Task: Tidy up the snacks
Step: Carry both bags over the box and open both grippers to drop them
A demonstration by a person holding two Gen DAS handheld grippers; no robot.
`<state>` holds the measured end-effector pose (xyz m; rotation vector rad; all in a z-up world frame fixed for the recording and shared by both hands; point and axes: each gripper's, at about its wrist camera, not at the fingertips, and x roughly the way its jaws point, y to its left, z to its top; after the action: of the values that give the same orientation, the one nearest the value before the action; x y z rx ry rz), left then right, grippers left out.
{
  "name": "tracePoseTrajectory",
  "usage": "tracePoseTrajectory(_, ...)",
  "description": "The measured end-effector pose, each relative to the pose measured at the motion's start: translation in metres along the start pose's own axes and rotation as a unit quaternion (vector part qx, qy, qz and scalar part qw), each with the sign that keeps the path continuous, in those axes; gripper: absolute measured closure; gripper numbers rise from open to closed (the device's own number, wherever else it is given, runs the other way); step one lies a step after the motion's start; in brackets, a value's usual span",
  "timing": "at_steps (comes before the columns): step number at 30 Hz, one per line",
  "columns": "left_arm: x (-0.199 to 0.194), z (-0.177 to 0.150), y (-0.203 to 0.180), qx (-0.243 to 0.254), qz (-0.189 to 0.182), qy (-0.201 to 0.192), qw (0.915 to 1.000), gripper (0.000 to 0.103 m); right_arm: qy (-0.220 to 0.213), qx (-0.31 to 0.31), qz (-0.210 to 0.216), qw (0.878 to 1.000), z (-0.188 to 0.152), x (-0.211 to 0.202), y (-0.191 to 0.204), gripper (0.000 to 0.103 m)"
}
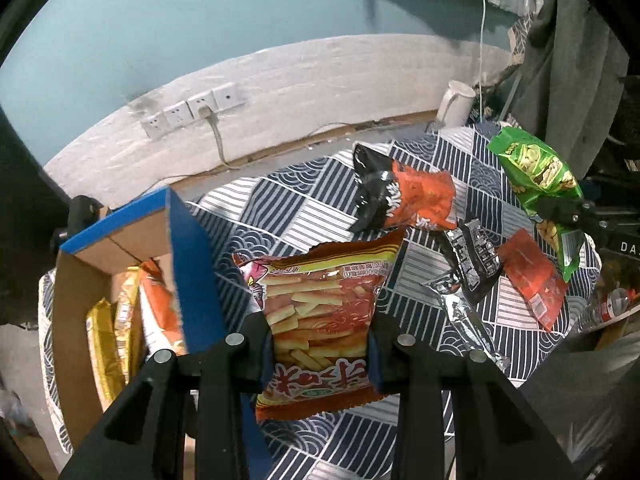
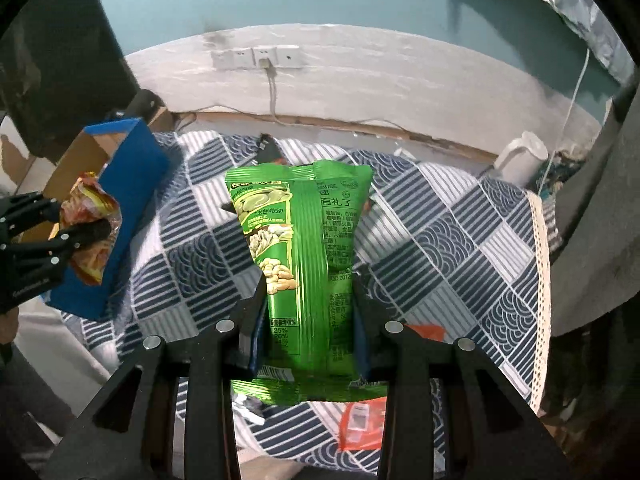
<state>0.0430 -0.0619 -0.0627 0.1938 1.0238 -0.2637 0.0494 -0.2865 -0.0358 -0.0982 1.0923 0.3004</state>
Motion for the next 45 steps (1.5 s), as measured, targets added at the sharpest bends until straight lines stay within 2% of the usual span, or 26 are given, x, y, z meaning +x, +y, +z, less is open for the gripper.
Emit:
tracePoseTrajectory(9,-0.026,-0.006,0.027,-0.01,0.014,-0.02,0.9996,0.067,-0.018,-0.025,0.017,0.999,0.018,-0.014,0.037,0.07)
tracePoseTrajectory(20,-0.046,-0.021,0.072,-0.043,0.027,-0.03,0.9982,0.067,-0.024,-0.058,0.041,0.997,0.047,-0.013,0.091,0.07)
tracePoseTrajectory(35,-0.052,-0.057,0.151,-0.104,0.053,-0.028,0.9928,0.067,-0.014,-0.106,0.083,0.991,0.085,0.008,0.183,0.07)
tracePoseTrajectory(45,-0.032,-0.085,0.197,-0.146,0.064,-0.003,0.9872,0.067,0.005,-0.142,0.101,0.985,0.098,0.034,0.243,0.07)
